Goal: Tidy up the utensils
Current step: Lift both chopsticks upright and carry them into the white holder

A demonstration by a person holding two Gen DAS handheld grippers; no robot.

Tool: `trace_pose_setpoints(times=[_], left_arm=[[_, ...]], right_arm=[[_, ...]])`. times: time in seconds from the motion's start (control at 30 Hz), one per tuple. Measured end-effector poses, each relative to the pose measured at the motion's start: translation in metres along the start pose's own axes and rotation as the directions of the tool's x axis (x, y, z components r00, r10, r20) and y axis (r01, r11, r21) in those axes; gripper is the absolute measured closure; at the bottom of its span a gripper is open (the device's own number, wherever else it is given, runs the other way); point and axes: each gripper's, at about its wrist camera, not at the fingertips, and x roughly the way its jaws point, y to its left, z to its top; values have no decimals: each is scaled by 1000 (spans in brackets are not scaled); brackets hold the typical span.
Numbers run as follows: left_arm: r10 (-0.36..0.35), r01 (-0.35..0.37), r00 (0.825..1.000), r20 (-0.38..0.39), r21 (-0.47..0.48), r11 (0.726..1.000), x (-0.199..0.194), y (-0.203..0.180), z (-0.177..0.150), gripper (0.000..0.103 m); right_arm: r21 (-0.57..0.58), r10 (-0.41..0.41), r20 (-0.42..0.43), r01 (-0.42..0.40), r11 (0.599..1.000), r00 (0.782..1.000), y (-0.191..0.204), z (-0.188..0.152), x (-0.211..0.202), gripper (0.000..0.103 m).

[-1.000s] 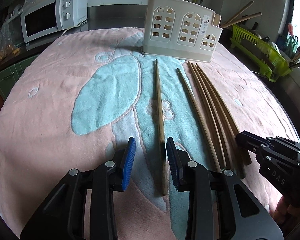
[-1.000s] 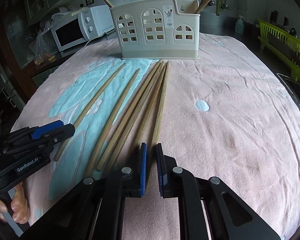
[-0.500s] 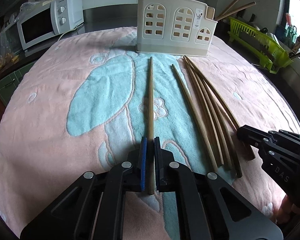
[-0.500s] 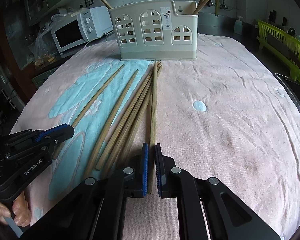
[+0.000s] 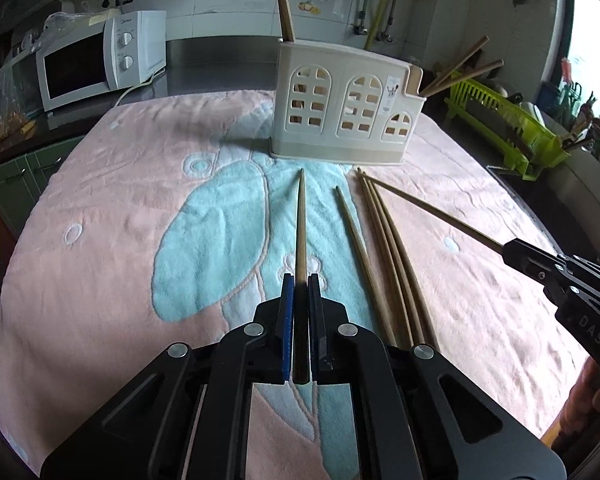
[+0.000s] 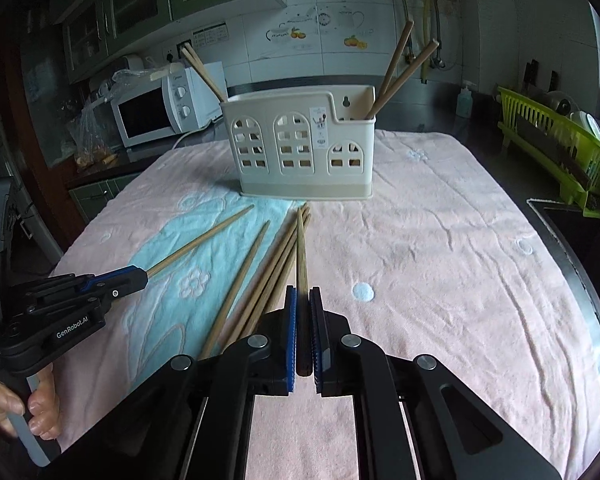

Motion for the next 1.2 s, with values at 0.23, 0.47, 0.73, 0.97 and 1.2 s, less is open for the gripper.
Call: trace_pose_setpoints(times=[0.23,0.47,0.73,0.97,1.2], left_arm=[[-19,19,995,99,-2,1000,-17,4,26,98],[-34,34,985,170,3,999,-23,8,45,98],[-47,42,978,203,30,999,-30,8,79,98],[-67,56,969,237,52,997,-45,6,116,98],[-108,76,940,324,112,991,-77,-12,157,98]], right_arm=[[-22,1,89,1,1000,996,-2,32,-16,97],[-56,2,151,7,998,988,-1,65,-22,97],[-93,33,167,-17,996,985,-6,102,-20,97],[-127,84,180,-61,990,980,-16,143,-35,97],[-170,108,177,-78,982,978,-27,183,-54,97]])
